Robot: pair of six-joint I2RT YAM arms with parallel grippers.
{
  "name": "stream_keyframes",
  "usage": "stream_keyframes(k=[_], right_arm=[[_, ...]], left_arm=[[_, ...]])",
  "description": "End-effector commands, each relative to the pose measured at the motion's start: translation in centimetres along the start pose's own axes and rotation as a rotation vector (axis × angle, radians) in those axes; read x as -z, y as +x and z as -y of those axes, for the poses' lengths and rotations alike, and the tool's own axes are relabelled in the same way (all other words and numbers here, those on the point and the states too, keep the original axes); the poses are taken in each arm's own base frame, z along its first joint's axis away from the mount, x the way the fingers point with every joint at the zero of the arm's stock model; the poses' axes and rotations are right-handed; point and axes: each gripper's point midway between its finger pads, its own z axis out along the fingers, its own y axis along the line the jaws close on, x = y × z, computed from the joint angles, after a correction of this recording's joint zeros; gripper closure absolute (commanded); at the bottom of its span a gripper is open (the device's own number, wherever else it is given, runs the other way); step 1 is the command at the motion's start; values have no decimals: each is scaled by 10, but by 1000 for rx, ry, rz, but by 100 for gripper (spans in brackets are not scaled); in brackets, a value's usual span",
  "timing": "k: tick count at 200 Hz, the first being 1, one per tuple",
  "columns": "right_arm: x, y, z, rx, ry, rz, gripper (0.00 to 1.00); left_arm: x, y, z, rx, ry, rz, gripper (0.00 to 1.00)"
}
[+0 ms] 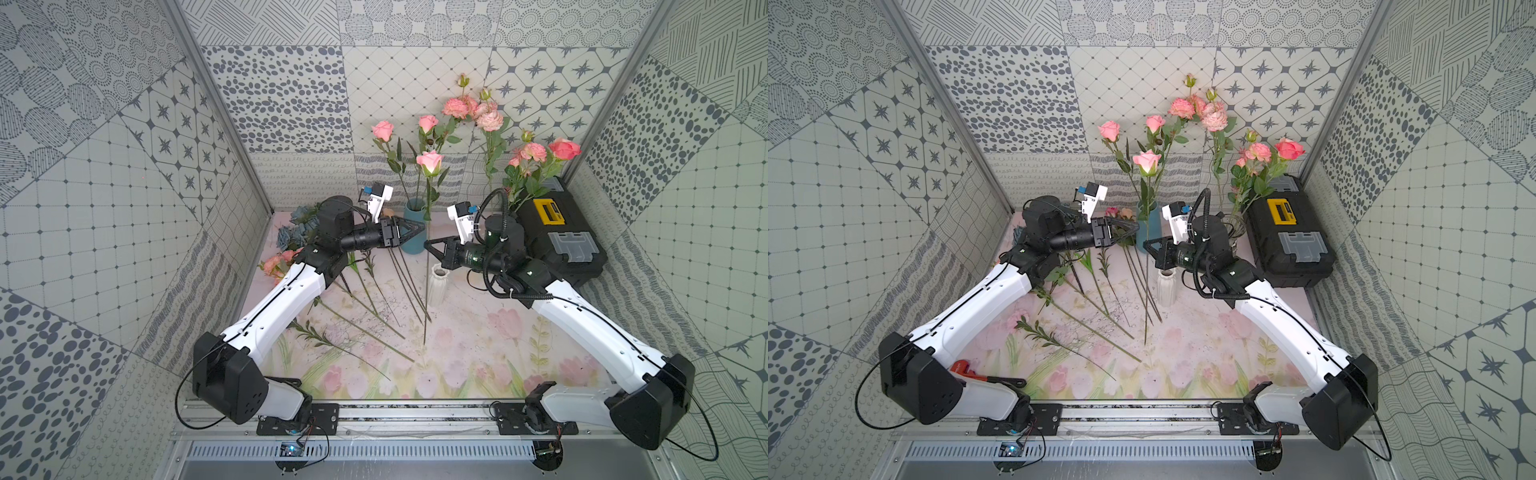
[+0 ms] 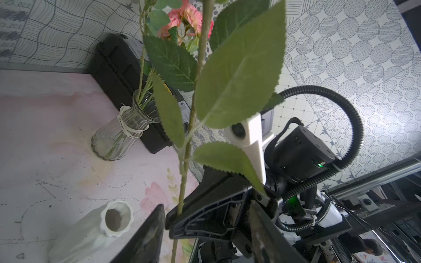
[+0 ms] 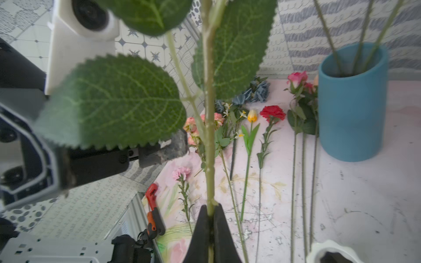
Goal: Place the pink flowers into the vase
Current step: Pick up the flower at the center of the board.
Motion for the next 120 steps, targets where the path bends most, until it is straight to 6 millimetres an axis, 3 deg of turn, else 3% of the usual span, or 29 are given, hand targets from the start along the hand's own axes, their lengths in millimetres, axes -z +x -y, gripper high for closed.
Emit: stream_keyframes(k=[1,55,89,120], right_arm=[[30,-35,5,118,143,122,100],[77,-66,22,216,371,264,100],[104,-84,27,241,463,365,100],[127,-98,30,258,538,461,100]], left_arm=[[15,12,-39,-28,-274,-23,40],[31,36,-100,39,-567,-114,41],[30,50,-122,49,-678,-173,41],[17,70,-131,38,-726,-258,41]])
